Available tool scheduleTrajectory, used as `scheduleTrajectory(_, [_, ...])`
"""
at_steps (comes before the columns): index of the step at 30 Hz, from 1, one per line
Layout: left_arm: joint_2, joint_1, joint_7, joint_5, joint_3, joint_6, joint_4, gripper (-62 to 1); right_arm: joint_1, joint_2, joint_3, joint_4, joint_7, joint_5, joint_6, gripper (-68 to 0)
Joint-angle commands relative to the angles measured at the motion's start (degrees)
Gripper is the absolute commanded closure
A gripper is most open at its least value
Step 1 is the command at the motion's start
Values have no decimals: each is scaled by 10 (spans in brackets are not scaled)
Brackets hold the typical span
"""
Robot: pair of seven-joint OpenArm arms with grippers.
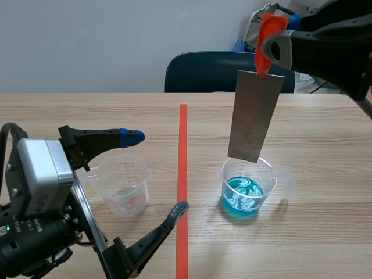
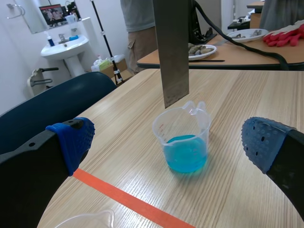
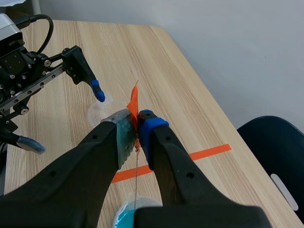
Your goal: Do the redox reaction experiment
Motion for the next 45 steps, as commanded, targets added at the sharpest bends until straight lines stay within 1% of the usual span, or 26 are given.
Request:
scheduleTrajectory(1, [3, 5, -8, -6, -1, -1, 9, -623, 8, 0, 9, 2, 9, 8, -2, -6])
scheduleTrajectory(4, [4, 5, 5, -6, -1, -1, 8, -623, 8, 0, 9, 2, 9, 8, -2, -6])
scheduleTrajectory(45, [5, 5, 12, -6, -1, -1, 8, -623, 8, 0, 9, 2, 9, 8, -2, -6])
